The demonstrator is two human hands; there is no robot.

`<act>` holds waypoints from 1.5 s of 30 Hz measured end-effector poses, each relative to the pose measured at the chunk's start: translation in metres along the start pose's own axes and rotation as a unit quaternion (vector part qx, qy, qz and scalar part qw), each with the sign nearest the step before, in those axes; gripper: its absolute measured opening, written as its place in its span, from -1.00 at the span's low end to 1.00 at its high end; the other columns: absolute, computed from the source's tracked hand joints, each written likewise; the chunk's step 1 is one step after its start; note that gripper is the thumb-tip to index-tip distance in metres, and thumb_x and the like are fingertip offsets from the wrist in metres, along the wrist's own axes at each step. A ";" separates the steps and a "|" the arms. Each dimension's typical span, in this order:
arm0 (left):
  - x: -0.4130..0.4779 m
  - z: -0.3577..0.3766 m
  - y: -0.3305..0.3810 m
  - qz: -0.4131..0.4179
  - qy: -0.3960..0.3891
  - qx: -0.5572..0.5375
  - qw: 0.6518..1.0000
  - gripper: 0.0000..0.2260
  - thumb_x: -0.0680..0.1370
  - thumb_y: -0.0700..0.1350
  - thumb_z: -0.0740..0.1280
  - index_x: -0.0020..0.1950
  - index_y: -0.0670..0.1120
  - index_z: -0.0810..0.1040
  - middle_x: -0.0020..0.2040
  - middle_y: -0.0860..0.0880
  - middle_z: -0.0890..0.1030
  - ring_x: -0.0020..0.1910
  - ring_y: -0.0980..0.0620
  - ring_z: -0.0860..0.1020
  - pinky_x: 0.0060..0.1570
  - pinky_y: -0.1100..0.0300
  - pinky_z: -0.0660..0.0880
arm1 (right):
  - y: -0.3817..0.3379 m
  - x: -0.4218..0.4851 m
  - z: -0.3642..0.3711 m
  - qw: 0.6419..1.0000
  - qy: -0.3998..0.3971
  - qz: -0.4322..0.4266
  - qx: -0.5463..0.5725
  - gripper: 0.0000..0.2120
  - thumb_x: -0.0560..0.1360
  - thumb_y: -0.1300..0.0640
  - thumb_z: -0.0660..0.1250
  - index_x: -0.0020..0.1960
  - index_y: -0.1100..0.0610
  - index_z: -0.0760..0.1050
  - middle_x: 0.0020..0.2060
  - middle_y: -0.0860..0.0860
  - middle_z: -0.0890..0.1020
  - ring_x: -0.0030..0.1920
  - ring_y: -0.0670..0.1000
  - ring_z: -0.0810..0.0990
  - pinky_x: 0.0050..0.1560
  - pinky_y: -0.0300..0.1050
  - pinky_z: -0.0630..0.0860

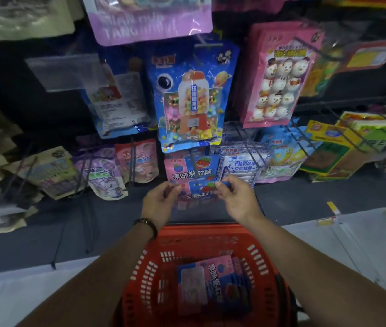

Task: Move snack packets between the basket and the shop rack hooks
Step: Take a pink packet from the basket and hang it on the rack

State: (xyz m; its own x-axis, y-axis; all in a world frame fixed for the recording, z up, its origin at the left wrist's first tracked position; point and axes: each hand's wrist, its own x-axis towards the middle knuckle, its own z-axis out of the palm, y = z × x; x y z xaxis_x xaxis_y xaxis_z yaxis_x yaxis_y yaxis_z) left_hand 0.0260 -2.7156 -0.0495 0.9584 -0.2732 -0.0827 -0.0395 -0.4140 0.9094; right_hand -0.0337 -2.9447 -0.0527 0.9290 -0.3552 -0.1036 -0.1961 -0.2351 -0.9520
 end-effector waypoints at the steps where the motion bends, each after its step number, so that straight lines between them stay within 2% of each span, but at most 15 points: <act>1: 0.007 0.002 -0.003 -0.002 0.001 -0.005 1.000 -0.78 0.68 0.09 0.37 -0.04 0.00 0.67 -0.07 0.07 0.76 -0.03 -0.02 0.72 0.07 -0.15 0.64 | 0.000 0.007 0.001 1.000 0.004 -0.007 -0.006 -0.75 0.64 -0.03 0.40 -0.21 -0.09 0.50 -0.23 0.03 0.68 0.03 0.22 0.76 0.15 0.41 0.62; 3: 0.018 0.004 -0.005 -0.003 0.012 -0.002 1.000 -0.75 0.67 0.05 0.39 -0.15 -0.03 0.60 -0.20 0.12 0.70 -0.16 0.06 0.67 -0.04 0.00 0.59 | 0.000 0.018 0.000 1.000 0.003 -0.015 -0.018 -0.76 0.60 -0.13 0.38 -0.18 -0.07 0.50 -0.18 0.11 0.71 -0.01 0.21 0.77 0.10 0.39 0.65; 5: 0.029 0.007 -0.007 -0.003 0.028 0.004 1.000 -0.67 0.67 0.01 0.40 -0.18 -0.17 0.49 -0.27 0.08 0.61 -0.26 0.20 0.55 -0.13 0.07 0.46 | -0.003 0.027 0.000 1.000 0.003 -0.010 -0.024 -0.76 0.66 -0.02 0.39 -0.18 -0.04 0.49 -0.16 0.17 0.71 -0.04 0.14 0.79 0.08 0.32 0.69; 7: 0.039 0.007 -0.009 -0.012 0.020 -0.016 1.000 -0.62 0.67 0.00 0.40 -0.13 -0.29 0.44 -0.17 0.00 0.74 -0.17 0.30 0.66 -0.04 0.06 0.54 | -0.005 0.037 0.002 0.999 0.016 0.002 -0.038 -0.75 0.67 0.05 0.39 -0.19 -0.05 0.51 -0.19 0.16 0.71 -0.07 0.12 0.79 0.04 0.29 0.70; 11: 0.059 0.007 -0.024 -0.043 0.004 -0.036 0.998 -0.62 0.60 0.15 0.40 -0.10 -0.17 0.50 -0.10 0.02 0.79 0.04 0.03 0.75 0.06 -0.28 0.65 | -0.005 0.056 0.009 0.997 0.030 0.022 -0.063 -0.76 0.67 0.05 0.40 -0.16 0.07 0.53 -0.25 0.12 0.73 -0.13 0.14 0.78 -0.03 0.27 0.70; 14: 0.066 0.010 -0.022 -0.056 0.030 -0.023 0.998 -0.74 0.63 0.10 0.42 -0.21 0.02 0.56 -0.18 0.10 0.76 -0.08 0.05 0.72 0.04 -0.19 0.67 | -0.005 0.065 0.013 0.996 0.038 0.032 -0.073 -0.77 0.67 0.03 0.40 -0.12 0.10 0.55 -0.23 0.11 0.73 -0.16 0.06 0.78 0.00 0.25 0.70; 17: 0.076 0.013 -0.018 -0.072 0.052 -0.026 0.996 -0.61 0.66 0.02 0.41 -0.33 0.03 0.40 -0.22 0.15 0.74 -0.19 0.19 0.70 0.00 -0.02 0.64 | -0.002 0.077 0.018 0.994 0.049 0.048 -0.089 -0.79 0.65 -0.06 0.40 -0.14 -0.04 0.56 -0.23 0.05 0.74 -0.17 0.07 0.78 -0.01 0.27 0.70; 21: 0.090 0.017 -0.015 -0.085 0.067 0.011 0.994 -0.58 0.61 0.22 0.37 -0.12 -0.15 0.50 -0.18 -0.11 0.68 -0.06 -0.21 0.68 0.00 -0.10 0.65 | -0.002 0.091 0.025 0.990 0.081 0.052 -0.101 -0.77 0.62 -0.12 0.42 -0.15 -0.06 0.55 -0.23 0.05 0.74 -0.17 0.15 0.76 -0.06 0.25 0.70; 25: 0.092 0.021 -0.005 -0.104 0.080 0.020 0.991 -0.62 0.66 0.16 0.35 0.13 -0.16 0.66 -0.04 -0.14 0.70 0.05 -0.18 0.66 -0.01 0.11 0.51 | -0.008 0.092 0.029 0.984 0.107 0.043 -0.139 -0.79 0.64 -0.10 0.41 -0.08 0.00 0.54 -0.14 0.04 0.73 -0.15 0.08 0.76 -0.01 0.09 0.71; 30: 0.090 0.023 0.001 -0.122 0.104 0.058 0.985 -0.73 0.65 0.10 0.38 -0.15 -0.01 0.47 -0.26 0.00 0.53 -0.06 -0.20 0.63 -0.14 0.11 0.41 | -0.007 0.082 0.028 0.983 0.133 0.019 -0.123 -0.71 0.63 -0.04 0.43 0.23 0.07 0.46 0.00 0.05 0.69 -0.01 0.09 0.71 0.04 0.01 0.65; 33: 0.071 0.017 0.002 -0.144 0.116 0.042 0.982 -0.65 0.61 0.05 0.46 0.27 -0.11 0.50 0.00 -0.01 0.59 0.02 -0.07 0.56 0.00 0.15 0.43 | -0.001 0.053 0.027 0.984 0.144 -0.011 -0.104 -0.76 0.62 0.02 0.44 0.18 0.05 0.44 0.01 -0.01 0.63 -0.05 0.05 0.66 -0.02 -0.13 0.59; 36: 0.033 0.010 -0.007 -0.150 0.026 0.072 0.986 -0.63 0.55 0.06 0.51 0.26 -0.07 0.54 0.06 -0.01 0.70 0.07 -0.06 0.65 0.06 0.12 0.52 | 0.017 0.004 0.023 0.983 0.132 -0.032 -0.122 -0.93 0.64 0.12 0.39 0.04 0.06 0.50 -0.15 -0.07 0.65 -0.20 -0.08 0.63 -0.18 -0.48 0.41; 40: -0.029 0.009 -0.022 -0.083 -0.157 0.161 0.971 -0.92 0.55 0.04 0.49 -0.05 0.09 0.64 -0.01 0.12 0.73 0.06 0.09 0.69 0.16 0.18 0.56 | 0.084 -0.053 0.021 0.978 0.074 0.054 -0.186 -0.89 0.64 0.13 0.39 -0.07 0.03 0.57 -0.29 -0.10 0.65 -0.30 -0.09 0.61 -0.21 -0.20 0.52; 43: -0.058 0.010 -0.035 -0.042 -0.233 0.213 0.948 -0.94 0.63 -0.08 0.44 -0.01 0.07 0.68 -0.02 0.17 0.70 0.07 0.21 0.63 0.09 0.44 0.47 | 0.146 -0.077 0.025 0.941 -0.038 0.201 -0.269 -0.91 0.62 0.11 0.39 -0.03 0.06 0.66 -0.19 -0.02 0.71 -0.09 0.08 0.74 -0.15 -0.18 0.59; 45: -0.065 0.012 -0.048 -0.045 -0.255 0.235 0.937 -0.94 0.64 -0.08 0.42 0.06 0.02 0.70 0.04 0.15 0.71 0.12 0.17 0.64 0.14 0.37 0.49 | 0.179 -0.086 0.027 0.903 -0.093 0.268 -0.323 -0.80 0.63 0.03 0.38 0.06 0.13 0.70 -0.06 0.10 0.74 0.05 0.15 0.73 -0.11 -0.17 0.56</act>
State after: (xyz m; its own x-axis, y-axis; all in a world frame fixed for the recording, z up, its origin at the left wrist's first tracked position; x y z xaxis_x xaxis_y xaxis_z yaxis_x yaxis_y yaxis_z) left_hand -0.0376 -2.6887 -0.0924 0.7087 -0.5491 -0.4430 -0.2002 -0.7587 0.6200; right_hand -0.1405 -2.9321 -0.2215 0.6709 -0.4313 -0.6032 -0.7200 -0.5737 -0.3905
